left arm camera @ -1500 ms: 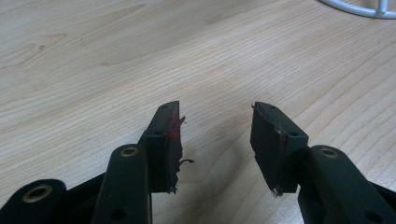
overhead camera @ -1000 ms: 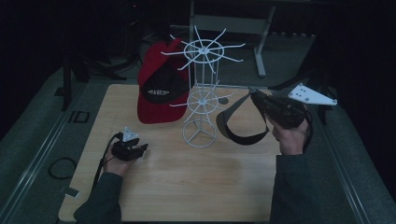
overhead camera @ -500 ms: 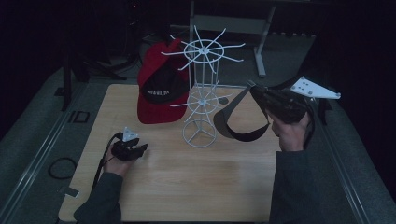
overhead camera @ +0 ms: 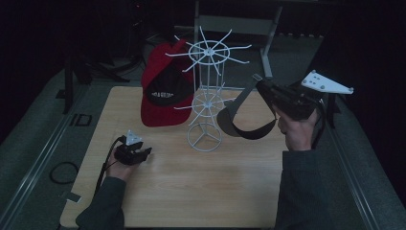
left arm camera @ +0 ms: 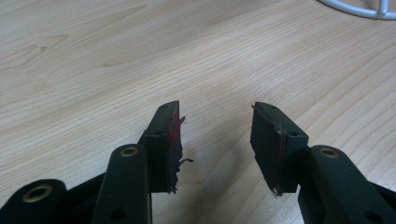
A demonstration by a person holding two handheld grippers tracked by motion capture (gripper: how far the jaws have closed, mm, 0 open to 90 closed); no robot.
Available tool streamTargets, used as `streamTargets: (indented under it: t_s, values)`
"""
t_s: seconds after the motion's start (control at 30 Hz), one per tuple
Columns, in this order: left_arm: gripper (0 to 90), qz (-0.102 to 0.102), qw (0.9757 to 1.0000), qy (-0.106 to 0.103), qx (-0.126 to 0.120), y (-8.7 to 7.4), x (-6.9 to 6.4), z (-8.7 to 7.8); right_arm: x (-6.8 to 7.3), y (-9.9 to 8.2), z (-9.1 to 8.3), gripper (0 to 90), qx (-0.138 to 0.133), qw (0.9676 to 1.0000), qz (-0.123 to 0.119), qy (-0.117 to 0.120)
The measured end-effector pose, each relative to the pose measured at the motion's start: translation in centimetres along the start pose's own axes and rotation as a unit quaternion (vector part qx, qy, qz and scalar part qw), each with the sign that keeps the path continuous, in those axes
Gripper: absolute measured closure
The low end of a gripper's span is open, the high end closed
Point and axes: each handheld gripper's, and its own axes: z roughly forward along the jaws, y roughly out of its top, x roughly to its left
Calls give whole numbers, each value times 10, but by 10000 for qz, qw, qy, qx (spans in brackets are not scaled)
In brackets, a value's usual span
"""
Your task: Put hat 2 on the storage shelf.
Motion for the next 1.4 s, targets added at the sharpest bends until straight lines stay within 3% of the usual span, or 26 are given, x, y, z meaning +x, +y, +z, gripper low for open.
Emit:
streamTargets:
  t_s: [1.4]
  values:
    - [533,3,10000,-3,13,0,0,0,2,34,12,877,-404,9988,88,277]
